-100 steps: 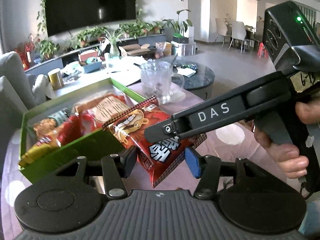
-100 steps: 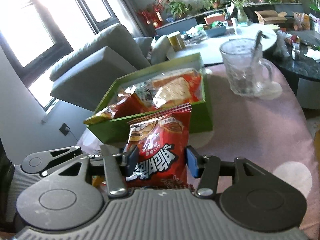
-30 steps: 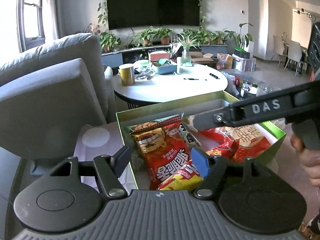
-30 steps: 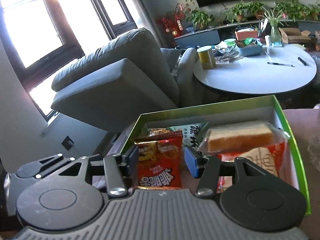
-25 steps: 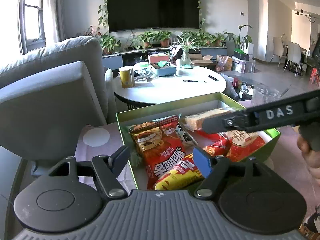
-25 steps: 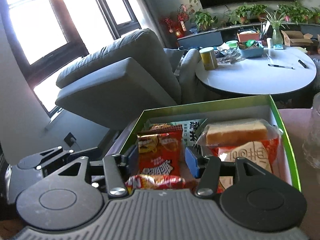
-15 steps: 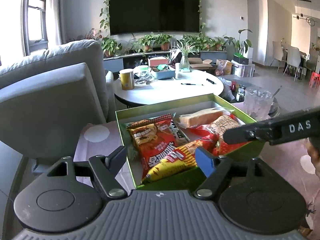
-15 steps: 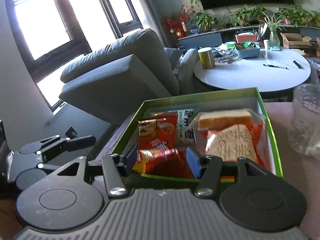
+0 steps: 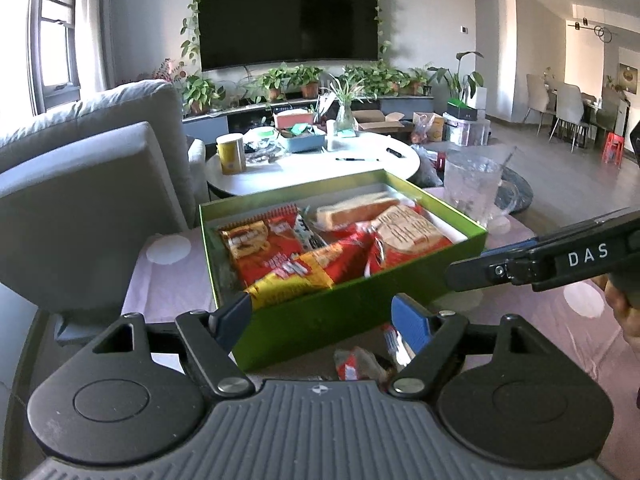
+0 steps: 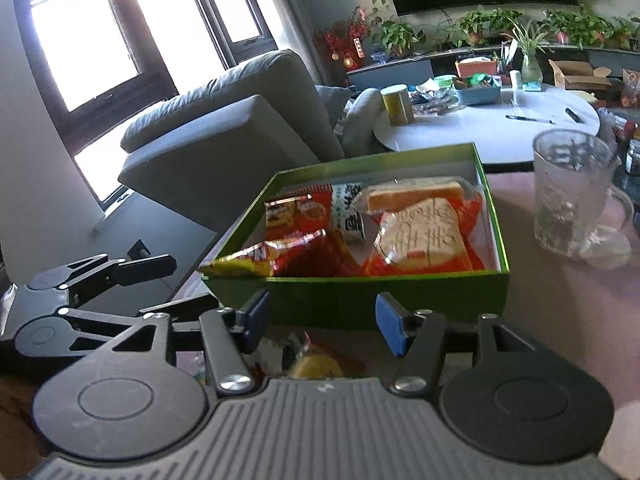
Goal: Organize snacks
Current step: 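Move the right gripper to the yellow rice cracker pack while the left gripper approaches the green-yellow bean bag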
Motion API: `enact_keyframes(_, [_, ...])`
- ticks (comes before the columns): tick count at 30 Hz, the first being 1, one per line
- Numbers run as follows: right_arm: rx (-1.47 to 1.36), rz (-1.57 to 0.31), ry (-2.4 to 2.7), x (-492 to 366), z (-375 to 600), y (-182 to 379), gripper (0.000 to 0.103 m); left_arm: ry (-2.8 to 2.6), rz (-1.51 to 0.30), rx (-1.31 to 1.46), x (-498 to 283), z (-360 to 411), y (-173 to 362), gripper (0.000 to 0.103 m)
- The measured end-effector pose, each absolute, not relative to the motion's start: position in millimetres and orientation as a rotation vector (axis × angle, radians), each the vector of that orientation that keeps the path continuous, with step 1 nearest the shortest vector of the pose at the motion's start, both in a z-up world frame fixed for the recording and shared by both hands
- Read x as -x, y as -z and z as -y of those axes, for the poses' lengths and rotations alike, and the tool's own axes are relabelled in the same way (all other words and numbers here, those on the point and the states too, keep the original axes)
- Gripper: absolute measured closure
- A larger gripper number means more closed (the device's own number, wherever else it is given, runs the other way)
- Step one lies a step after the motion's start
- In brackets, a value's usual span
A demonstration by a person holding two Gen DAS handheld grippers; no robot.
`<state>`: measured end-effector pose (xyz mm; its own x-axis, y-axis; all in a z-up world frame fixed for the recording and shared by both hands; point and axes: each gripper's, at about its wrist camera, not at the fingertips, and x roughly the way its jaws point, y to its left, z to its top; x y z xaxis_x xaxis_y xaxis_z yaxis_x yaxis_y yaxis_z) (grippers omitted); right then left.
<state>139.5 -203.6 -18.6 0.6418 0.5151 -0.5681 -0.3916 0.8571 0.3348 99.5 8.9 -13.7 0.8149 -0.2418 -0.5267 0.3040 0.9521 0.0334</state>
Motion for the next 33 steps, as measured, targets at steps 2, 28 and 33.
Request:
enact_keyframes(2, [-0.193,-0.714,-0.512,-136,208,23,0.032,0.298,-0.555,-0.118,-95,-7,17,0.028])
enact_keyframes(28, [-0.235,-0.766,-0.481,-107,238,47,0.032,0.275,-0.652,-0.121,-63,-9,45,0.028])
enact_keyframes(33, [-0.235,-0.771,-0.481,-104,239,48,0.032,0.271,-0.669,-0.124,-61,-9,50,0.028])
